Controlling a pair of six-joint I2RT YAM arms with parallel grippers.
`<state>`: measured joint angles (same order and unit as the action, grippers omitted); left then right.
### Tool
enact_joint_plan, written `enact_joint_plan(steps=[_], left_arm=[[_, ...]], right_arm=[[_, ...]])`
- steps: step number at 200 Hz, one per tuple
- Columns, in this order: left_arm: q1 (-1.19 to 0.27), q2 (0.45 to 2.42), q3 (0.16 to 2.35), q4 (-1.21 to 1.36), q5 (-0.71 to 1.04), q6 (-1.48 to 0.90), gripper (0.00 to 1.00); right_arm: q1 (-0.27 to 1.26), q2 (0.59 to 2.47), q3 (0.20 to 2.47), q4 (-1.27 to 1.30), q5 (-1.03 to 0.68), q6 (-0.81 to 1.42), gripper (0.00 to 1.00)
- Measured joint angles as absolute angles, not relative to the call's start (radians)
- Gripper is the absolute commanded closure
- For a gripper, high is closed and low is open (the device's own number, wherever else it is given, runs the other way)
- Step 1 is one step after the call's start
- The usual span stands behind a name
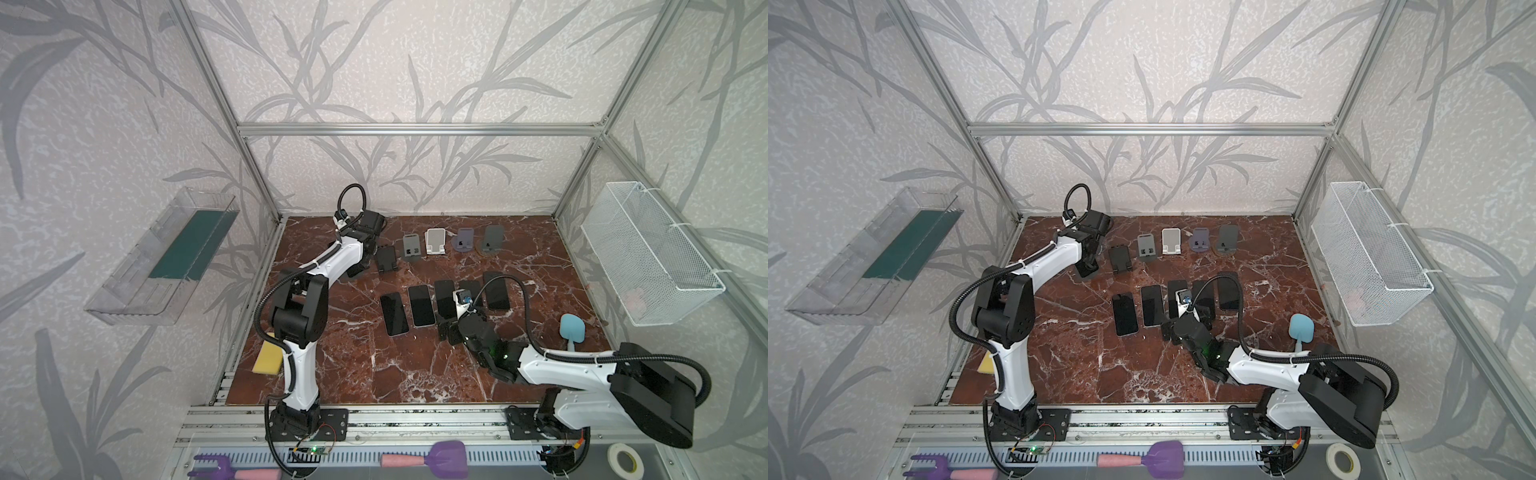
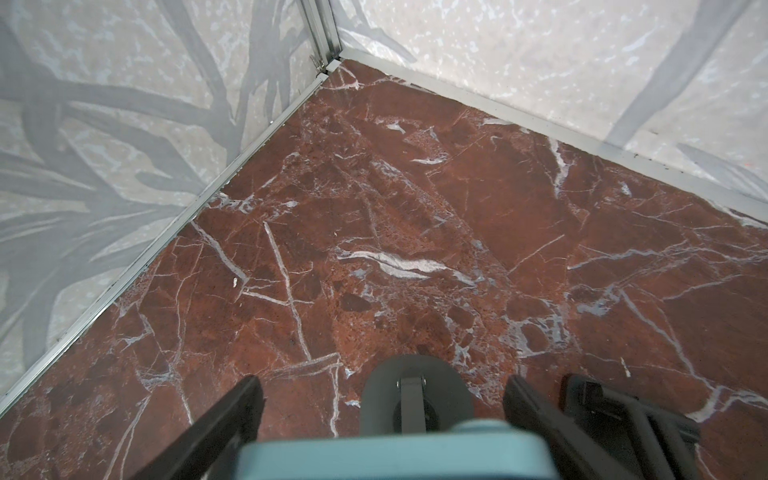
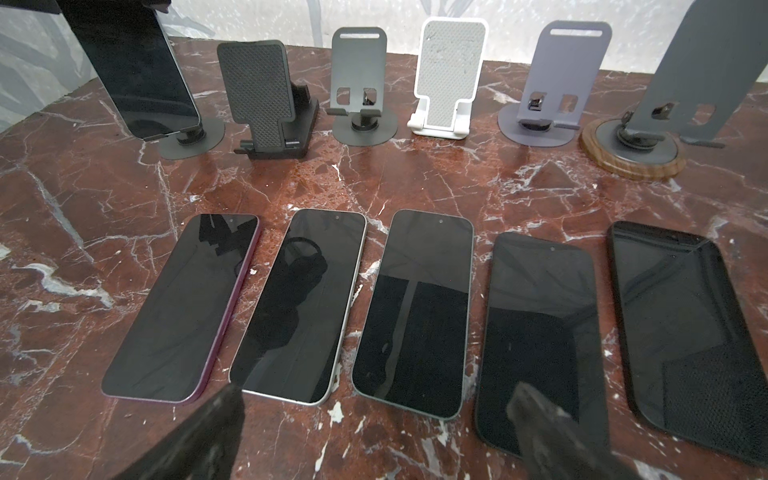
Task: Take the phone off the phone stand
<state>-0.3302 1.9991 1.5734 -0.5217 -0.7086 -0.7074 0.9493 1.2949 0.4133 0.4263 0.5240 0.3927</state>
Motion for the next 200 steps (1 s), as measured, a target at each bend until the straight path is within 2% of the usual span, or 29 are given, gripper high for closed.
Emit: enact_joint_plan(steps=[49, 72, 200], left_arm=[[-0.331, 1.999, 1.560, -0.483, -0.705, -0.679, 0.31], [-0.331, 1.993, 1.543, -0.454, -0.705, -0.653, 0.36], [-0.331, 1.927, 1.443, -0.358, -0.658, -0.566, 0.42]], right_arm=[[0.949, 1.297, 0.414, 0.426, 0.523, 0.393, 0.01], [0.949, 1.298, 0.416, 0.426, 0.523, 0.393, 0.01], [0.949, 1.309, 0.425, 0.426, 0.515, 0.393, 0.01]])
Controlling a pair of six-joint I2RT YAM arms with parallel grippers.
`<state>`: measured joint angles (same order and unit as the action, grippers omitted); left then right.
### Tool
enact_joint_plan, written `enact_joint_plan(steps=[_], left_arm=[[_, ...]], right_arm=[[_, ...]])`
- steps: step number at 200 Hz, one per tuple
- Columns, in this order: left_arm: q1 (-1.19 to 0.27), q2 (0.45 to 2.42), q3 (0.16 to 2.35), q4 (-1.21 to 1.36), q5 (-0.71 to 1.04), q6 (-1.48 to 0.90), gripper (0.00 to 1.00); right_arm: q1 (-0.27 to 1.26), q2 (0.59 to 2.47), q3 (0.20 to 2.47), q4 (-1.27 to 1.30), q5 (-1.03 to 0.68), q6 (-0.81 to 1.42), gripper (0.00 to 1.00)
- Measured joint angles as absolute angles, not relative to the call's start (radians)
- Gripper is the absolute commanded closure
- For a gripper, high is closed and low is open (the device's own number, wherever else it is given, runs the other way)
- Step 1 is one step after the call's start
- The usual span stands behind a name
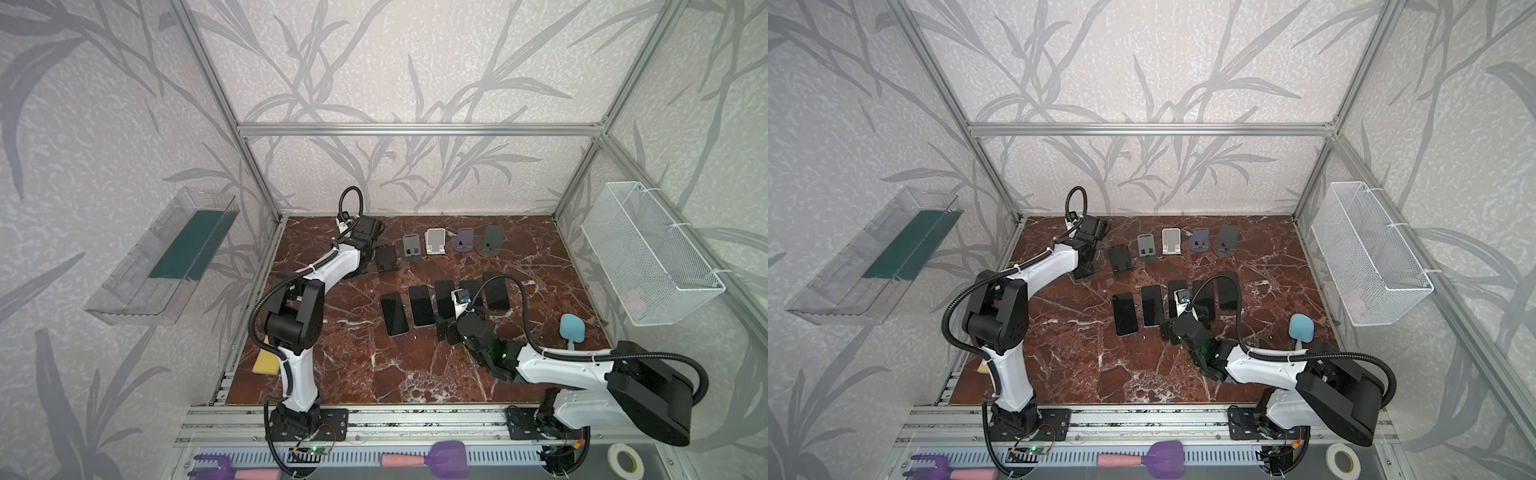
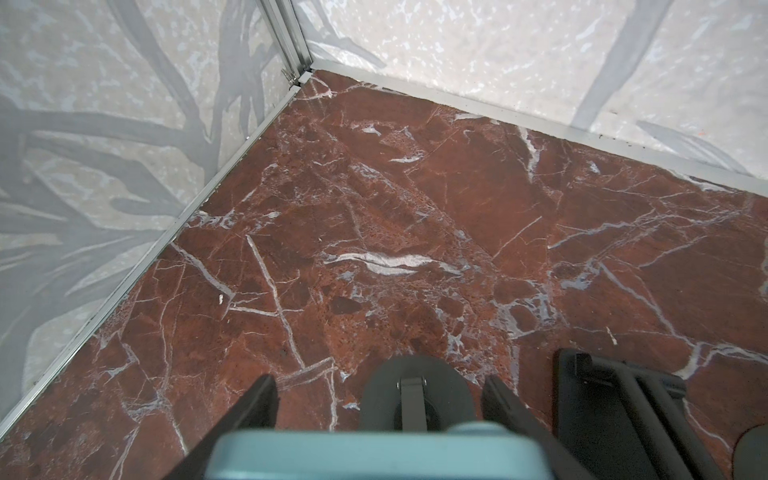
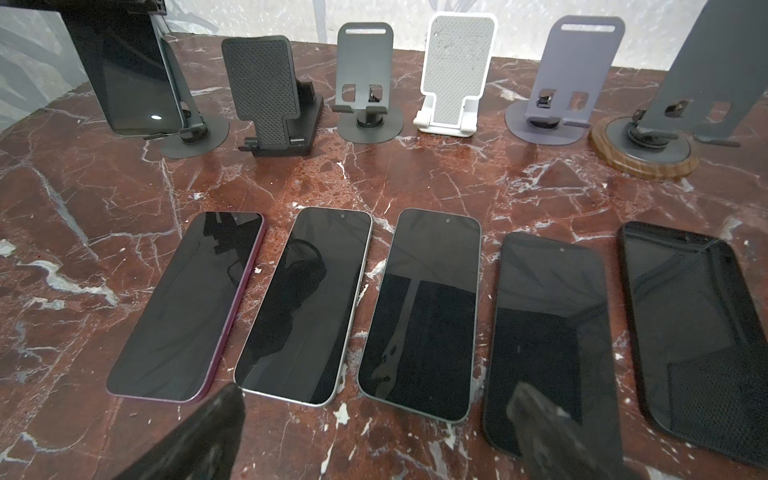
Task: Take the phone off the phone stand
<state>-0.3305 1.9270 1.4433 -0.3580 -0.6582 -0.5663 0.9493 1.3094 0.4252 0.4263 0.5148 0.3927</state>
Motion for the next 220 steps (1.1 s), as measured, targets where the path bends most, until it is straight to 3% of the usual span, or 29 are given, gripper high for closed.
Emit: enact_joint_plan(steps=[163, 220], left_arm=[[-0.342, 1.793, 1.342, -0.340, -0.562, -0.506, 0.46], [-0.373, 1.654, 1.272, -0.366, -0.537, -0.489, 0.47]], right_arm=[[0.949, 1.313, 0.426, 0.426, 0.514, 0.393, 0.01], [0.949, 1.314, 0.426, 0.426, 0.505, 0.397, 0.01]])
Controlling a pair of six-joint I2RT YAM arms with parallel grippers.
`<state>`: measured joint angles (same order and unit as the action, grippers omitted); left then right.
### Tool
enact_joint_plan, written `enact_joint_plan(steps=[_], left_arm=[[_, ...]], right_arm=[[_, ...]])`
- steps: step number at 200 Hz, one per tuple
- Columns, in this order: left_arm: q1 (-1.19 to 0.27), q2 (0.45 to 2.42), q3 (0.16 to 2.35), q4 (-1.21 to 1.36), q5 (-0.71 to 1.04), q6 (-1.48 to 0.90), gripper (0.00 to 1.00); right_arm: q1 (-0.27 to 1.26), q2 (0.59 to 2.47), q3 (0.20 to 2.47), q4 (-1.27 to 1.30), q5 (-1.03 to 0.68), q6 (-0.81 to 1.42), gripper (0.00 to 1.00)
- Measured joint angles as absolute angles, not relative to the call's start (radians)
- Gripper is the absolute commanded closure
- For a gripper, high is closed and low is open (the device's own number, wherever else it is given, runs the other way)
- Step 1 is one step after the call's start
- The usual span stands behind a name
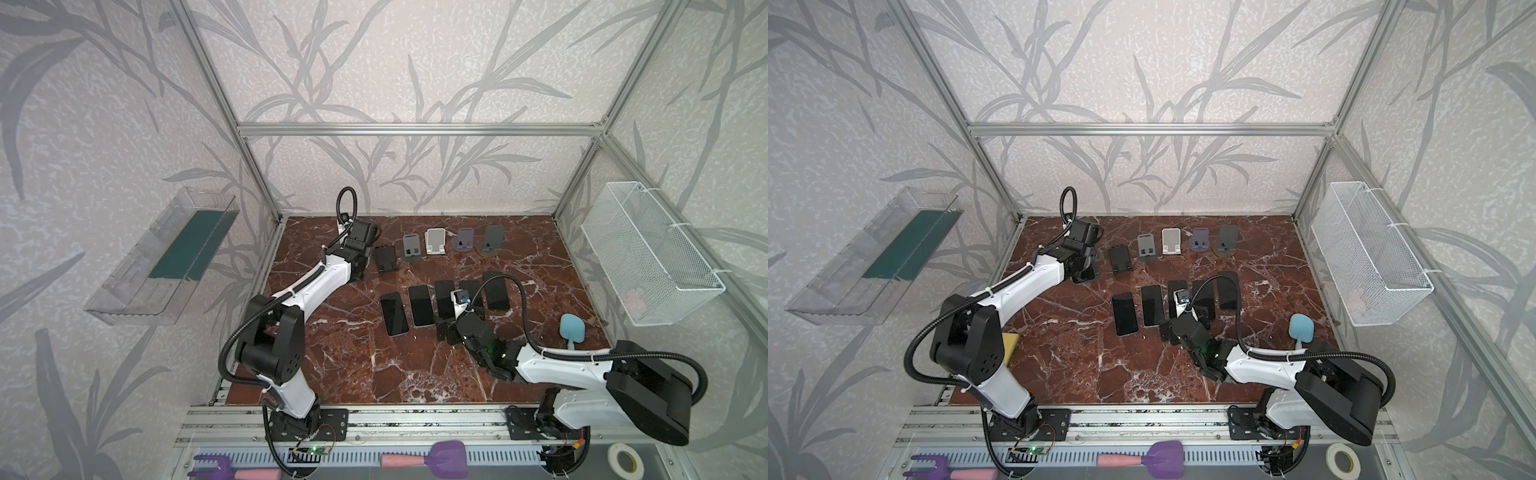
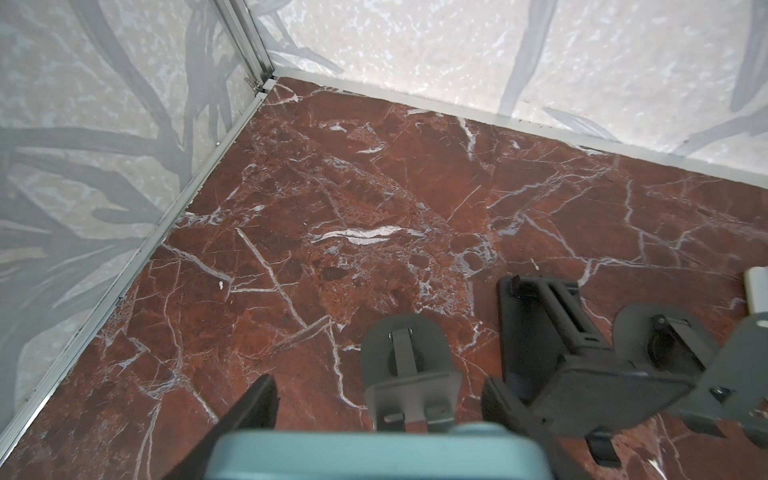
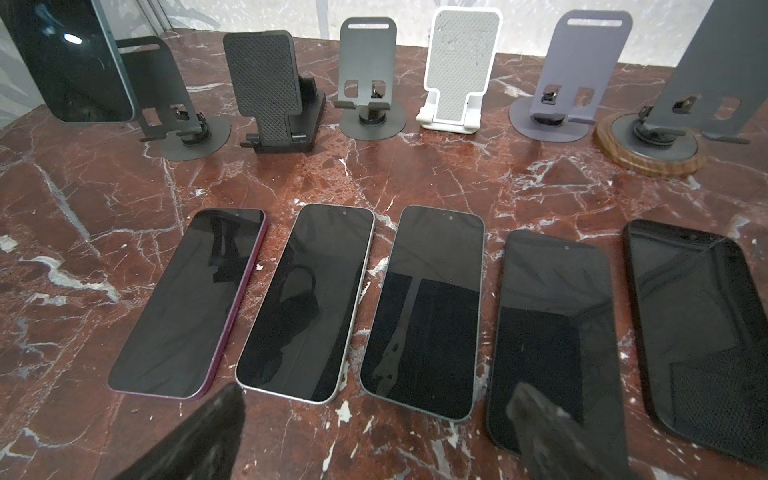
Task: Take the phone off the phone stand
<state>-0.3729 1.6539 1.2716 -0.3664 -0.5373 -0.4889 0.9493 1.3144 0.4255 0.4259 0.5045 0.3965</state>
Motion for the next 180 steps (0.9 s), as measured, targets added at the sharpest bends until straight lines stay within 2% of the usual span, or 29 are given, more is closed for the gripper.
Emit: enact_joint_plan(steps=[58, 120, 180], left_arm=[[-0.418, 1.540, 1.187, -0.430, -0.493, -0.500, 0.49], [-0.456, 1.487, 1.049, -0.509, -0.378, -0.582, 0.49], [-0.463, 1.487, 0.957, -0.550, -0.275, -0.646, 0.52]], right_arm=[[0.949, 1.314, 0.424, 0.450, 0.460, 0.409, 0.01], [0.984, 1.338, 0.392, 0.679, 0.202, 0.341, 0.02], [0.996, 1.346, 0.390, 0.713, 0.187, 0.321, 0.02]])
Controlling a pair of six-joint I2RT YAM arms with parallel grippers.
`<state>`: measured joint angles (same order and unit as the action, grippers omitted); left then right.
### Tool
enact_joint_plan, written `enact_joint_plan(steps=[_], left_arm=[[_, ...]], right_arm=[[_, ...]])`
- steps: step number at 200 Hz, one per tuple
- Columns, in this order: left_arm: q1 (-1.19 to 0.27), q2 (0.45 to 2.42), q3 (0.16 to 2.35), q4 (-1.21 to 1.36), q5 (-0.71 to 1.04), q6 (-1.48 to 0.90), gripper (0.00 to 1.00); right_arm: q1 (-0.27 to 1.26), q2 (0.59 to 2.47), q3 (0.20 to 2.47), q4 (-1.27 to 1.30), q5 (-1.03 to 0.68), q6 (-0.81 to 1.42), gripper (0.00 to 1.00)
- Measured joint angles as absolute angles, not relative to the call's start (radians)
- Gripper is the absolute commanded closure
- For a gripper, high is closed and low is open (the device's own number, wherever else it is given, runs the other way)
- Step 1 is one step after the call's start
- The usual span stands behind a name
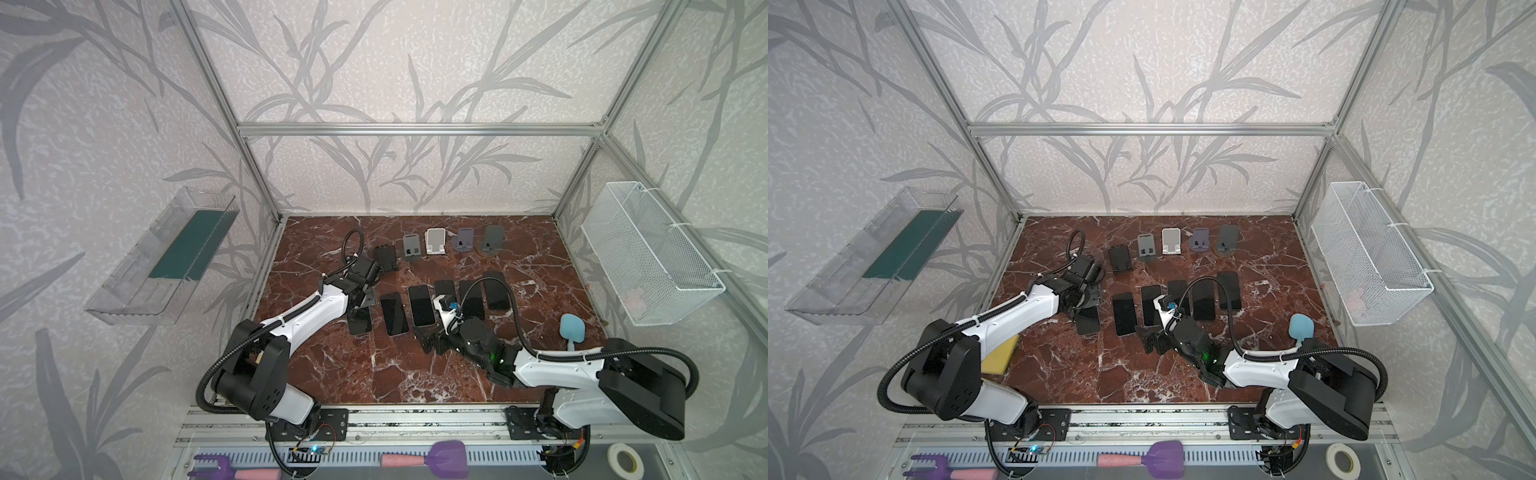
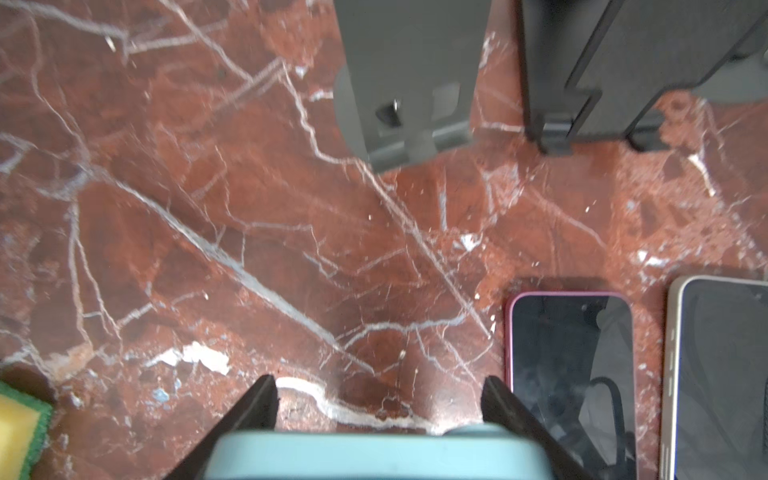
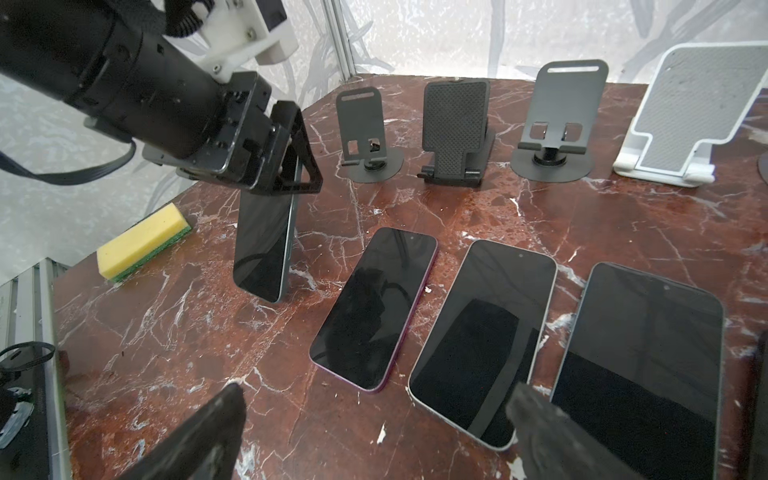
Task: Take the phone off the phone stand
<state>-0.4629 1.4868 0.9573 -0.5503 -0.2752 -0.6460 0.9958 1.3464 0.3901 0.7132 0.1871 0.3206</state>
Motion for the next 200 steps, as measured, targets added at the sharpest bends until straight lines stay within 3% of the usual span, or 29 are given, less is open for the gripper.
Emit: enact_joint_plan(steps=[92, 200], left_arm=[[-0.484, 1.538, 0.947, -0.545, -0.154, -0.675, 0.54], [-0.484, 1.593, 0.942, -0.524, -0.137, -0.692, 0.54]], right_arm=[[0.996, 1.347, 0.390, 0.684, 0.234, 0.323, 0.02], [0.996, 1.348, 0.401, 0.607, 0.255, 0.347, 0.02]])
